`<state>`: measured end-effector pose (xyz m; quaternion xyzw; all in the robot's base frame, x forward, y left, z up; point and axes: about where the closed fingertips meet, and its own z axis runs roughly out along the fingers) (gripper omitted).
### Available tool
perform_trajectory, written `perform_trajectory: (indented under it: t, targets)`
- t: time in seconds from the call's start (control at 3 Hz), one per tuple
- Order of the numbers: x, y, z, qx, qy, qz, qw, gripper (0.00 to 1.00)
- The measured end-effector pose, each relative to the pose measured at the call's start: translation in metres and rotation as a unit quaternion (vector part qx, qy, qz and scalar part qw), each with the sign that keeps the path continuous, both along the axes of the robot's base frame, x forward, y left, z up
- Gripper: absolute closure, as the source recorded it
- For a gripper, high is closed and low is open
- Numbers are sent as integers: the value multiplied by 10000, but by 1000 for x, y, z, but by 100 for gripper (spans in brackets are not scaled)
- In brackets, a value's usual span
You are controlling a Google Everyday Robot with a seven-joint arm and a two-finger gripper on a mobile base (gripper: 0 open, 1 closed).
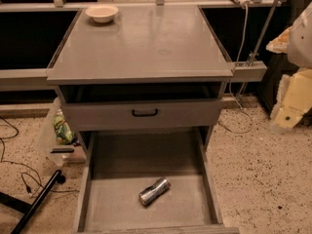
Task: Pick redbull can from middle drawer and place on counter
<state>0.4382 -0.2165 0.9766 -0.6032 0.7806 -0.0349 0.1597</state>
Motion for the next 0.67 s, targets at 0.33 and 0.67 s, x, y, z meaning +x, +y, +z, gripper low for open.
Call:
perform_trajectory:
  t: [0.33, 0.67]
  targets:
    - [0, 0, 0, 0, 0, 0, 10000, 0]
    - [-3, 8, -15, 56, 2, -19, 10000, 0]
